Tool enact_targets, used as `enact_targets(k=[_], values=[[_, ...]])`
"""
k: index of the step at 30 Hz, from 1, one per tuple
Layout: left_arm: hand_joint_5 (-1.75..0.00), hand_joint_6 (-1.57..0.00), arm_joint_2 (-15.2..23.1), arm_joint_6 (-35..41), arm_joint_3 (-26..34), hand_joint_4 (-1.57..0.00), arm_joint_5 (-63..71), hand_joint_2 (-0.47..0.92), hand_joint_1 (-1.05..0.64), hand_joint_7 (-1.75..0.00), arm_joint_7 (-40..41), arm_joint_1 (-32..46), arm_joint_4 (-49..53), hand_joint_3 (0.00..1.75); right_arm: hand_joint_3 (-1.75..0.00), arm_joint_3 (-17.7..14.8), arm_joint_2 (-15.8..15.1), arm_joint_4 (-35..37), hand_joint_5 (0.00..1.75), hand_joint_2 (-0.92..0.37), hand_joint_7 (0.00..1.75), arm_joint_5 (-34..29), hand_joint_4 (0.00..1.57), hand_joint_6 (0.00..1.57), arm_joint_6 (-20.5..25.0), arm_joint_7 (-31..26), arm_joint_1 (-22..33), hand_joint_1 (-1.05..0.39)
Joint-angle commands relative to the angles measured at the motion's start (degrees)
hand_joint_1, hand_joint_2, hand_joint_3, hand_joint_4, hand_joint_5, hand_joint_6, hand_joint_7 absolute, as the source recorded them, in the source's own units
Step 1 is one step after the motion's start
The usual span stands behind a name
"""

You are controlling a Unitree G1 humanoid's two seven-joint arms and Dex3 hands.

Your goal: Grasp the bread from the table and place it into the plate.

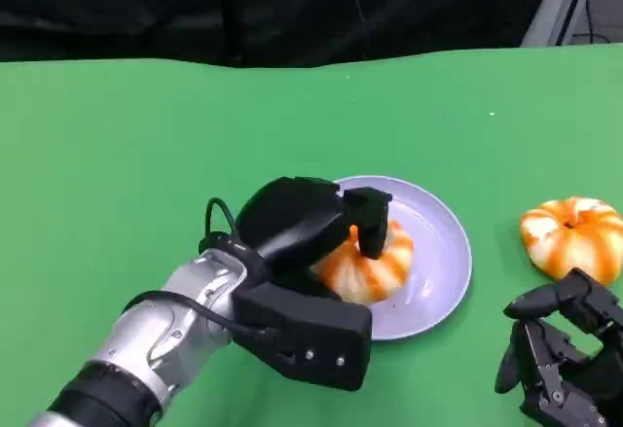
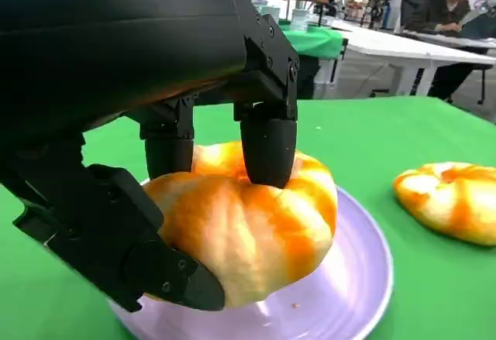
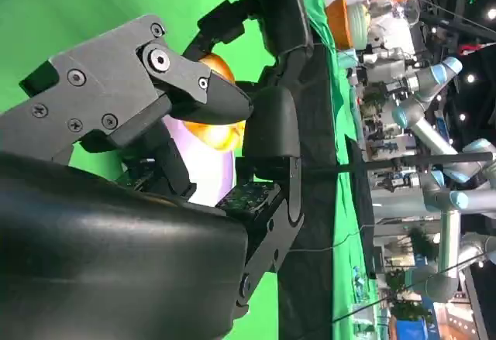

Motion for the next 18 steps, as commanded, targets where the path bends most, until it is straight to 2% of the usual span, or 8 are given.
enact_targets(k=[1, 2, 3, 5, 8, 10, 18], values=[[-0.76, -0.75, 1.15, -0.63, 0.09, -0.68, 0.83, 0.91, -0.28, -0.62, 2.21, -1.52, 0.52, 0.25, -0.99, -0.18, -0.23, 0.18, 1.75, -0.6, 1.51, 0.06, 0.87, 0.76, -1.0, -0.2, 0.0, -0.17], [-0.46, -0.72, 1.81, -0.15, 0.08, -0.57, 1.44, 0.91, -0.43, -0.33, 1.87, -1.52, -0.12, 0.27, -0.99, -0.14, -0.2, 0.19, 1.75, -0.6, 1.51, 0.09, 0.87, 0.76, -1.02, -0.18, 0.01, -0.17], [-0.26, -0.63, 2.3, 0.32, 0.17, -0.43, 1.8, 0.92, -0.59, -0.17, 1.41, -1.42, -0.75, 0.3, -0.98, -0.12, -0.19, 0.16, 1.75, -0.6, 1.51, 0.17, 0.87, 0.76, -1.01, -0.14, -0.01, -0.17], [-0.06, -0.44, 2.98, 1.33, 0.26, -0.17, 2.48, 0.92, -0.83, -0.04, 0.81, -1.04, -1.88, 0.42, -0.98, -0.07, -0.27, -0.1, 1.75, -0.6, 1.51, 0.05, 0.87, 0.76, -0.57, -0.33, 0.02, -0.17], [-0.01, -0.31, 3.5, 1.71, 0.31, -0.04, 2.73, 0.92, -0.95, 0.0, 1.02, -0.7, -2.06, 0.52, -0.98, -0.14, -0.35, 0.42, 1.75, -0.61, 1.5, 0.22, 0.87, 0.76, -1.13, 0.07, -0.21, -0.17], [0.0, -0.25, 3.89, 1.92, 0.56, -0.01, 2.58, 0.92, -1.01, 0.0, 0.98, -0.49, -2.27, 0.57, -0.98, -0.18, -0.35, 0.7, 1.75, -0.61, 1.49, 0.19, 0.87, 0.76, -1.57, 0.21, -0.3, -0.16], [0.0, -0.2, 5.89, 2.5, 2.85, 0.0, -0.25, 0.92, -1.05, 0.0, -1.42, 0.41, -5.35, 0.6, -0.99, -0.08, -0.47, 0.57, 1.75, -0.62, 1.49, 0.33, 0.86, 0.76, -1.53, 0.28, -0.08, -0.16]])
